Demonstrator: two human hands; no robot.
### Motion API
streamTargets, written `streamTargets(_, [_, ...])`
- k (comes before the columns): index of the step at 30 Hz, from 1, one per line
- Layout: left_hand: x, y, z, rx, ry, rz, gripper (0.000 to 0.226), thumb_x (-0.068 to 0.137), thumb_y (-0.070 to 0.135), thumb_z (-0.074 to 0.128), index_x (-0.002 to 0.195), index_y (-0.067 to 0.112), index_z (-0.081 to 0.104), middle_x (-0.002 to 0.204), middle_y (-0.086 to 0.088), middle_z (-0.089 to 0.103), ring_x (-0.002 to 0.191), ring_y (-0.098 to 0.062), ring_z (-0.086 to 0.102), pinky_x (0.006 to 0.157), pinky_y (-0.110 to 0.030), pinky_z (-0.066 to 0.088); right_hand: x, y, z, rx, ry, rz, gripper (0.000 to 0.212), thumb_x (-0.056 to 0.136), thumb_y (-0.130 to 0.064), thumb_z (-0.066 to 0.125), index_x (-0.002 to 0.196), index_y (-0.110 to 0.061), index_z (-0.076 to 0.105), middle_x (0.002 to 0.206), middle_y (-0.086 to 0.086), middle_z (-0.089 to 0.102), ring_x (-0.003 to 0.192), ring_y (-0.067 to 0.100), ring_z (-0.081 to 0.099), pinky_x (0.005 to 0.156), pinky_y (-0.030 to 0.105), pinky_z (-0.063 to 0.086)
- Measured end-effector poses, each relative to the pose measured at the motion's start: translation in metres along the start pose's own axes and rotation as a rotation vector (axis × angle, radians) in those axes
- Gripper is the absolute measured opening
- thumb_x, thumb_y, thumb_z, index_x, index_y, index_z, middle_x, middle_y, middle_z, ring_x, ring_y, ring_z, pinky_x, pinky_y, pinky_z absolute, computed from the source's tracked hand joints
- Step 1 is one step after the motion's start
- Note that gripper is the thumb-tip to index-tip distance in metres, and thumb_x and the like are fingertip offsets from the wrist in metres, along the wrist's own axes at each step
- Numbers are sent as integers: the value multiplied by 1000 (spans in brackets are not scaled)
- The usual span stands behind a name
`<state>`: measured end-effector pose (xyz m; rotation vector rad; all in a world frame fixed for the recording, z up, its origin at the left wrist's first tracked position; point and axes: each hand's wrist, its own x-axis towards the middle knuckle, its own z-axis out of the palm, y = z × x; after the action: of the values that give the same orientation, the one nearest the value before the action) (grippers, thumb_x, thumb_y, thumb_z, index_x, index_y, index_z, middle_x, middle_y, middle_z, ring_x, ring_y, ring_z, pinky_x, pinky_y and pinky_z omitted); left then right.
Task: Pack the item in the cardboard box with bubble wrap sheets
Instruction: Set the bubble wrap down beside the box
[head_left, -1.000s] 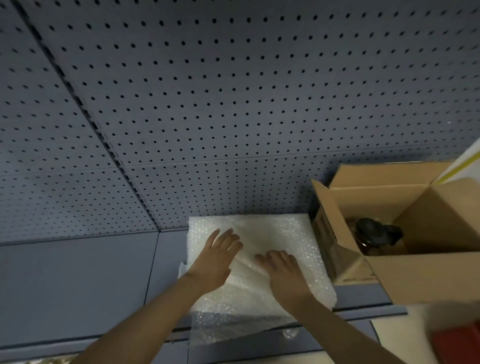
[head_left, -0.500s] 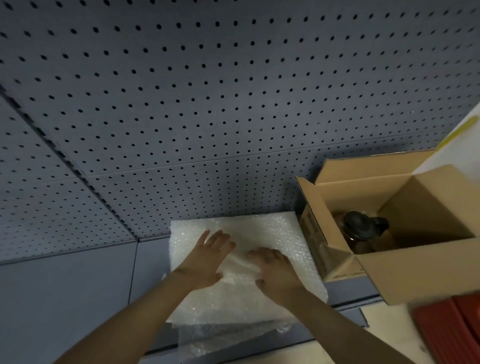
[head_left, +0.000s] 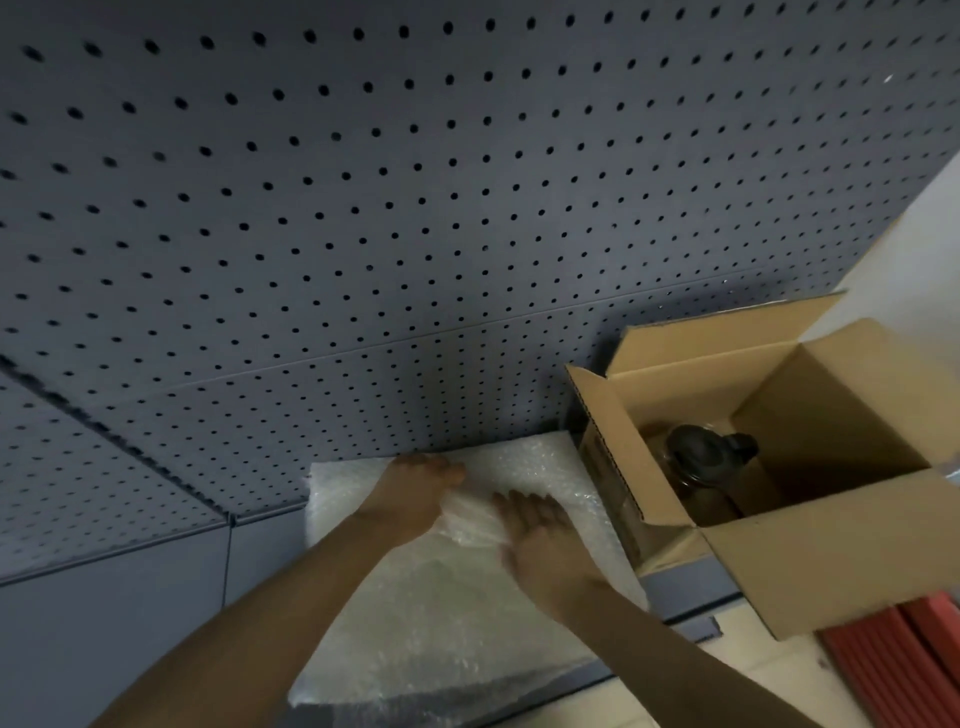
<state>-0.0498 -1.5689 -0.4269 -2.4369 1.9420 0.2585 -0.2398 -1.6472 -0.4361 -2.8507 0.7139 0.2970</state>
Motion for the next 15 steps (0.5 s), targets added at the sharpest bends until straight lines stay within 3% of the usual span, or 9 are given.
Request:
streamTargets(3, [-3,0,4,50,21,20,44,75,14,72,116,21,58,110,1,64,98,-22,61,87,-32,47,-9,-7,12,-99,32,-4,87,78,-61,45,146,-11,23,148,19,40,130,42,46,107,57,35])
streamTargets(5, [-6,0,6,74,26,29,51,52,17,88,98,23,65,88,5,68,73,-17,65,69,-29,53,-10,-5,19,-143,-24,-40,99,76,-58,56,146,-14,3,153,23,26,137,47,32,110,62,26])
streamTargets(6, [-7,0,6,83,32,28,54,43,16,91,91,24,66,80,6,68,64,-16,64,61,-27,54,-9,-4,17,-147,-29,-46,104,72,-54,65,145,-13,4,152,24,30,134,48,35,108,62,29])
streamTargets(9, [-10,-1,5,55,66,35,58,38,12,91,89,22,67,79,3,69,61,-18,64,59,-29,54,-2,-3,11,-119,-76,6,104,41,-38,87,131,-12,43,118,16,67,100,38,68,83,51,56])
streamTargets(12, [-15,-1,1,-20,62,38,58,46,8,88,100,19,68,90,-2,71,74,-22,68,71,-33,55,3,-1,5,-86,39,8,82,35,-27,89,115,-19,68,102,8,74,84,29,73,72,42,60])
streamTargets(13, [-17,0,-1,-73,81,30,55,58,6,83,109,17,66,101,-5,70,87,-26,67,82,-35,52,3,-1,2,-69,53,9,78,38,-25,88,113,-20,69,102,6,73,83,28,73,74,41,60])
streamTargets(15, [-22,0,-8,-146,99,7,50,79,8,68,127,14,56,126,-8,61,113,-28,58,102,-32,39,1,-1,-12,21,84,-22,72,60,-20,79,129,-19,57,117,9,65,98,31,67,89,43,54])
